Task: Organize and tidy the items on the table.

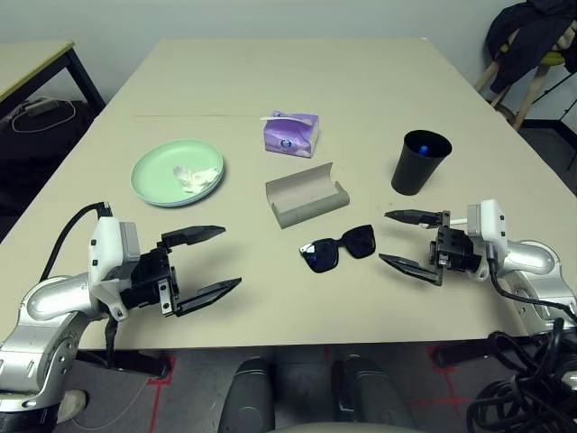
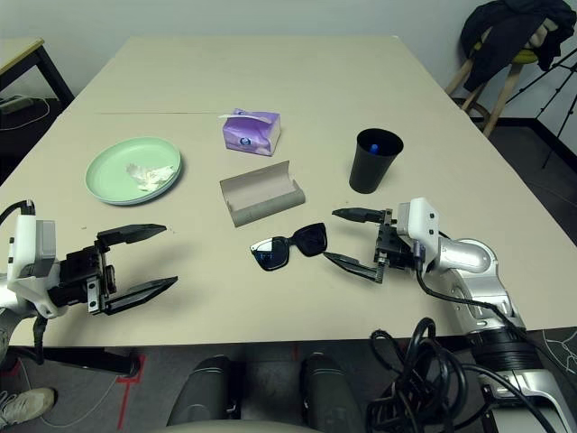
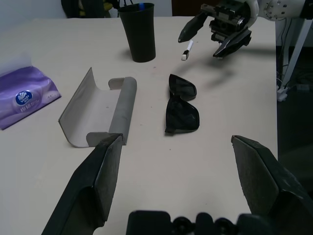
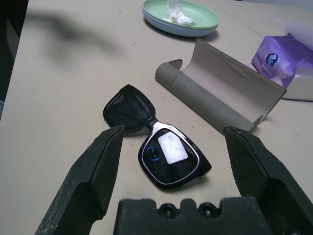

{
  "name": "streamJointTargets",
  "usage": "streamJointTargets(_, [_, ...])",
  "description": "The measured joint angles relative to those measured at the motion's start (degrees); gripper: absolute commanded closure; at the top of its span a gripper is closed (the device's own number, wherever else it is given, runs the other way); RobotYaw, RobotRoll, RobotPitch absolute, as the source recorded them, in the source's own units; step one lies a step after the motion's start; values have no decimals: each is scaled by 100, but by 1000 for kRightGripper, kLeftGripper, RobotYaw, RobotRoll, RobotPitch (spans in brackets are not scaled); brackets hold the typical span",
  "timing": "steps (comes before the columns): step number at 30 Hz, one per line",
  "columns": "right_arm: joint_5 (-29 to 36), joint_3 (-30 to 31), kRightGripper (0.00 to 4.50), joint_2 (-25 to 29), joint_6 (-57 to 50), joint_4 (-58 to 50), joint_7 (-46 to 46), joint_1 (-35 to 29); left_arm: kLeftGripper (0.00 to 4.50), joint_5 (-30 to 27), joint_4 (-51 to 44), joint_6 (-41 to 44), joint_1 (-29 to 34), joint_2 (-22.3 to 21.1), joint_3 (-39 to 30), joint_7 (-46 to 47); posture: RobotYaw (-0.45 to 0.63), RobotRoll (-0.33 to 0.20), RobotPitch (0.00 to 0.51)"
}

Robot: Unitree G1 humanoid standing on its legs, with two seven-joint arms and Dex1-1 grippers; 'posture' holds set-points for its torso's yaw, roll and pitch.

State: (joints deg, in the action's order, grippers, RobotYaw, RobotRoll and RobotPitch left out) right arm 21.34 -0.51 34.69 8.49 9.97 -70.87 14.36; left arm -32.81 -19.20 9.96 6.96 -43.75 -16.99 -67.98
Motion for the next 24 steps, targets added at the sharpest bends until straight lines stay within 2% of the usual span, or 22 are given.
streamJointTargets(5, [128, 21, 0, 246, -866, -690, 66, 125, 17, 8, 16, -113, 2, 0, 70, -79, 120, 0, 76])
streamJointTargets(9, [17, 126, 0, 484, -896, -795, -114, 245, 17, 29, 146, -222, -45, -1, 187, -134, 120, 0, 79])
streamJointTargets(16, [21, 168, 0, 548, -1087, -929, -185, 503, 17, 38, 204, -307, -105, -1, 237, -133, 122, 0, 86])
streamJointTargets(24, [550, 129, 0, 548, -2685, -1367, 291, 1230, 17, 40, 203, -323, -137, 16, 286, -68, 128, 0, 93])
